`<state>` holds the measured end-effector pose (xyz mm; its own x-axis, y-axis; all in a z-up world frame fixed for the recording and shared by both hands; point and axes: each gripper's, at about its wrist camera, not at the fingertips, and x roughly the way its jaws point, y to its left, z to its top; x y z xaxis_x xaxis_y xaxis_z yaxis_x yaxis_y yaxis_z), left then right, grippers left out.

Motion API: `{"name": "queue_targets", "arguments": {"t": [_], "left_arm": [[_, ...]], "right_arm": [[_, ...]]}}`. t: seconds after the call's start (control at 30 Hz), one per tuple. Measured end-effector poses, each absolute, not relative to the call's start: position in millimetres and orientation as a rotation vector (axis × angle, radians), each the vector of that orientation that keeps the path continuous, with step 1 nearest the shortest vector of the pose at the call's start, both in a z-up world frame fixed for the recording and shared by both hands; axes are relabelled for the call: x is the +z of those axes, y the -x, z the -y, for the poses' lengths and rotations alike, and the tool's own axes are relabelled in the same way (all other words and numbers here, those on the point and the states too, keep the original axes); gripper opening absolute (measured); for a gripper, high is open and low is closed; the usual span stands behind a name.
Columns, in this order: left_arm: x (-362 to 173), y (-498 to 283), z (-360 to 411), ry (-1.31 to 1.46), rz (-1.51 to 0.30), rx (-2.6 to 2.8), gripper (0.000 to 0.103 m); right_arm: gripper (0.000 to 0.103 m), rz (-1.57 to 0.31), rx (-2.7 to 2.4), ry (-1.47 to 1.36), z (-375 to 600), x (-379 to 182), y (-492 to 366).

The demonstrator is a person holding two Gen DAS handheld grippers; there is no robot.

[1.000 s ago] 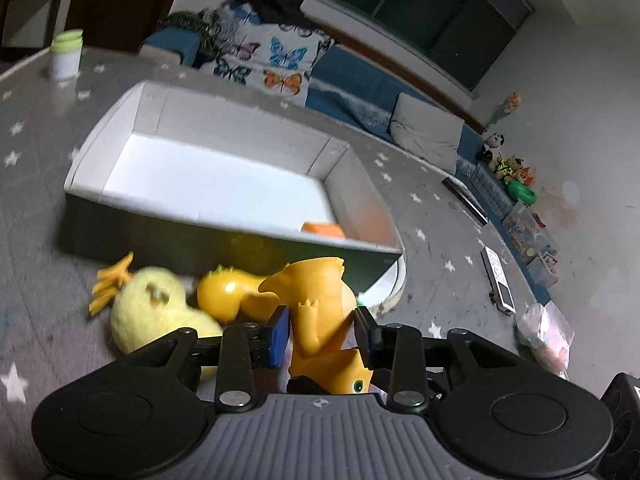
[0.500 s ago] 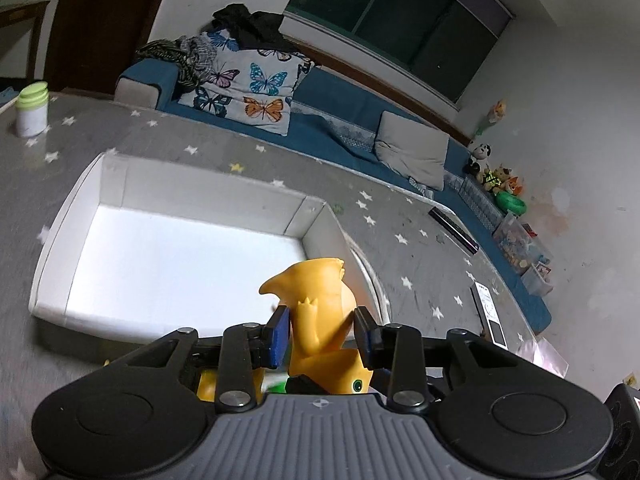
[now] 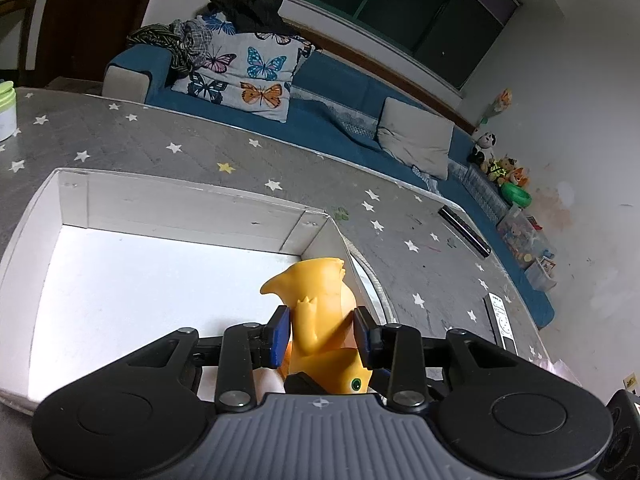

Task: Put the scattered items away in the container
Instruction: 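Carry the orange duck with the right tool into the box and release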

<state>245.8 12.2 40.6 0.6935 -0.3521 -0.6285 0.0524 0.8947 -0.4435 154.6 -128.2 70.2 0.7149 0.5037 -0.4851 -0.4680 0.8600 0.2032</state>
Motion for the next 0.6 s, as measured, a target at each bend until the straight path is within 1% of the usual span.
{"name": "queue_targets", "arguments": {"t": [0.27,0.37,0.6], "left_arm": [[26,-260,-14,0.431,-0.818,-0.237,0.034],[23,-260,-14,0.428,-0.827,-0.235,0.03],[23,-257,-12,0.41,-0.817,-0.239,0.03]], "right_arm": [[0.044,-0.596,0.516,-0.074,131,60,-170],[0.044,-0.614,0.506,-0.072,131,54,-172],[0.044,-0.613,0.505,-0.063,132,52,-172]]}}
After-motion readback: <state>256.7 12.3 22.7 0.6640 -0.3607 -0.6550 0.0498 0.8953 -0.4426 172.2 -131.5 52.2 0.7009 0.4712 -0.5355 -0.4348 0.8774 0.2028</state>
